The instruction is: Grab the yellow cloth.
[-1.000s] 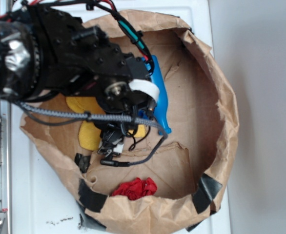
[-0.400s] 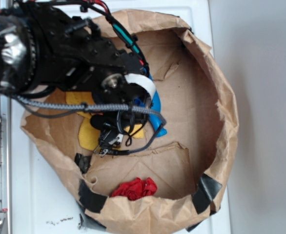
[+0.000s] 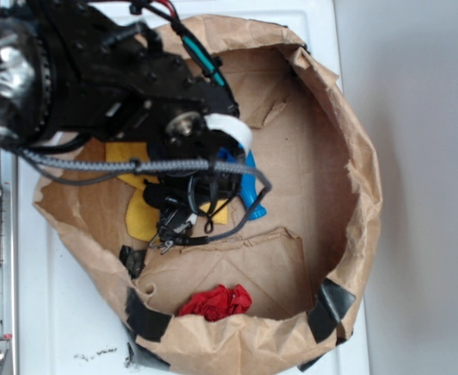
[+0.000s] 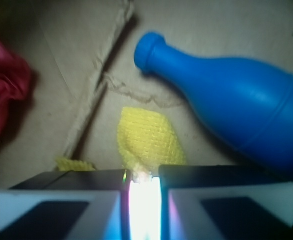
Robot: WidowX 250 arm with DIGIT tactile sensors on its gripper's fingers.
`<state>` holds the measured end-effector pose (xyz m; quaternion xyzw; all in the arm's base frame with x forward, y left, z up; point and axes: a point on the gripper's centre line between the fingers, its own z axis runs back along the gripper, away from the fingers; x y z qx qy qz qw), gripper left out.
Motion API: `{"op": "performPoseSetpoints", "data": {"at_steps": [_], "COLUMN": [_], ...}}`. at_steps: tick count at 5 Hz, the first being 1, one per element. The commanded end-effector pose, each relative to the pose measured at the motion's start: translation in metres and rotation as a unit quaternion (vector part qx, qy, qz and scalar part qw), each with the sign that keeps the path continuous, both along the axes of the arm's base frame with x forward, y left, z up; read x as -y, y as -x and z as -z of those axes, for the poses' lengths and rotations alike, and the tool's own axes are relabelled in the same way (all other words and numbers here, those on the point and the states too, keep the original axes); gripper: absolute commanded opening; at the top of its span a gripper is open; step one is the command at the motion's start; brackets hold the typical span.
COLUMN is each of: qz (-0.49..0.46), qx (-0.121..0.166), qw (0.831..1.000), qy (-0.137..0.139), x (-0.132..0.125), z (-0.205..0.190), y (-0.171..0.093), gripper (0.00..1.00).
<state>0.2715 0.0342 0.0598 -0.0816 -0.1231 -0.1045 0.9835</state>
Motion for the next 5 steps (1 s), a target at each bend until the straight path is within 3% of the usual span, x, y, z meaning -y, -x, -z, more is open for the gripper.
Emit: {"op": "performPoseSetpoints", "data": {"at_steps": [1,2,3,4,5], "qz": [-0.052,-0.07,-0.09,-0.104,-0.117], "qx": [0.003,-0.008,0.029,0.04,0.03], "qw": [0.999,0.997,0.995,0.994,0.993], "qy": [0.015,0.03,0.011,-0.006,-0.01], "x": [-0.006,0.002,0.013,0.02,0.021], "z": [-0.083,-0.13,-0.152,-0.165,-0.169], "y": [-0.007,-0.006,0.001,0.0,-0.003], "gripper": [0.0,0.0,0.0,0.0,0.0]}}
